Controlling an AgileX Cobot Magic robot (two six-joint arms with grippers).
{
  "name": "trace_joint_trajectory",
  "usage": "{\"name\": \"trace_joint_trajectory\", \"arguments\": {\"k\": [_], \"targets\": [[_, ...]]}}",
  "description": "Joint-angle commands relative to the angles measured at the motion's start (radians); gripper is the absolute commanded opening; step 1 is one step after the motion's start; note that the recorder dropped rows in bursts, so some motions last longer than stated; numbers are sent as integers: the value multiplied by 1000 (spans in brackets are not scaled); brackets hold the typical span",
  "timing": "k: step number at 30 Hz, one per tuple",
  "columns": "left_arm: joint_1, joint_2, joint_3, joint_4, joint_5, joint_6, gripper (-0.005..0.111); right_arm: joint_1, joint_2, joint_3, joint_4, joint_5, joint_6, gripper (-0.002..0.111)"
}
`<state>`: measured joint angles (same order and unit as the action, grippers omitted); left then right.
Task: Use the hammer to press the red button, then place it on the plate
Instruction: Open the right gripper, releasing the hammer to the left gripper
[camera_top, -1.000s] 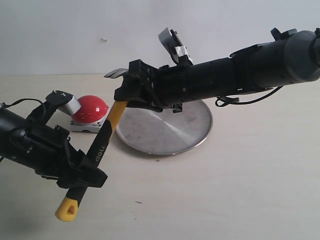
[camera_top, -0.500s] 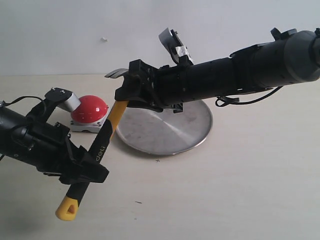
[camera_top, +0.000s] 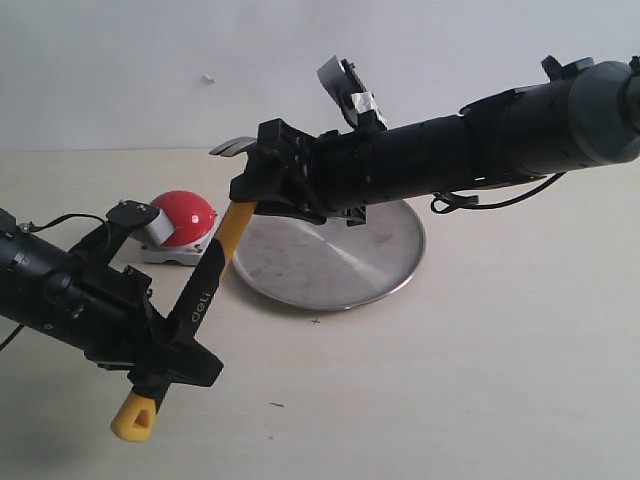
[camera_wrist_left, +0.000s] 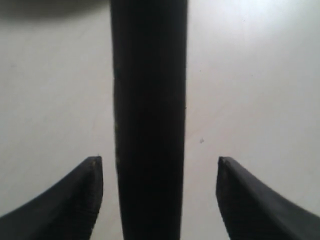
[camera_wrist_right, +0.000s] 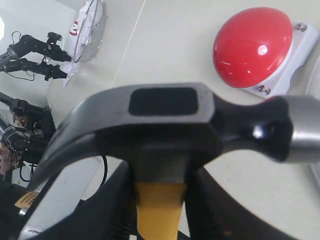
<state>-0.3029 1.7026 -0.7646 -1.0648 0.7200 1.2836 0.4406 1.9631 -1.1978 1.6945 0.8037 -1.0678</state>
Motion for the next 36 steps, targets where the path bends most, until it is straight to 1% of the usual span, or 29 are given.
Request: {"name": "trace_joint_trajectory", "arguments": {"k": [1, 2, 4, 7, 8, 9, 10, 11, 15, 18, 20, 21, 23, 25, 32, 34, 36], "targets": [[-7, -1, 4, -36, -12, 26, 63, -1, -11, -8, 50, 39, -2, 0], [-7, -1, 4, -36, -18, 26, 62, -1, -11, -8, 50, 39, -2, 0], [-7, -1, 4, -36, -19, 26, 56, -1, -11, -8, 50, 39, -2, 0], [-7, -1, 4, -36, -19, 45, 38, -1, -11, -8, 50, 39, -2, 0], [-7, -1, 4, -36, -19, 57, 25, -1, -11, -8, 50, 37, -2, 0], [-7, -1, 4, -36, -19, 61, 17, -1, -11, -8, 50, 37, -2, 0], [-7, -1, 4, -36, -19, 68, 7, -1, -11, -8, 50, 37, -2, 0], [-7, -1, 4, -38, -19, 79, 0, -1, -11, -8, 50, 37, -2, 0], [-7, -5, 4, -40, -53, 78, 0, -1, -11, -8, 50, 26, 15, 2], [-7, -30, 1, -43, -68, 74, 0, -1, -11, -8, 50, 12, 52, 19], [-7, -46, -10, -43, -68, 54, 0, -1, -11, -8, 50, 10, 53, 27], [-7, -62, -22, -40, -68, 35, 0, -1, -11, -8, 50, 10, 53, 35], [-7, -88, -43, -40, -68, 6, 0, -1, -11, -8, 50, 10, 53, 41], [-7, -114, -60, -38, -68, -7, 0, -1, -11, -8, 50, 10, 53, 44], [-7, -163, -78, -32, -77, -46, 0, -1, -11, -8, 50, 8, 51, 44], [-7, -171, -78, -30, -87, -57, 0, -1, -11, -8, 50, 5, 69, 46], [-7, -172, -78, -28, -96, -69, 0, -1, -11, -8, 50, 5, 76, 51]]}}
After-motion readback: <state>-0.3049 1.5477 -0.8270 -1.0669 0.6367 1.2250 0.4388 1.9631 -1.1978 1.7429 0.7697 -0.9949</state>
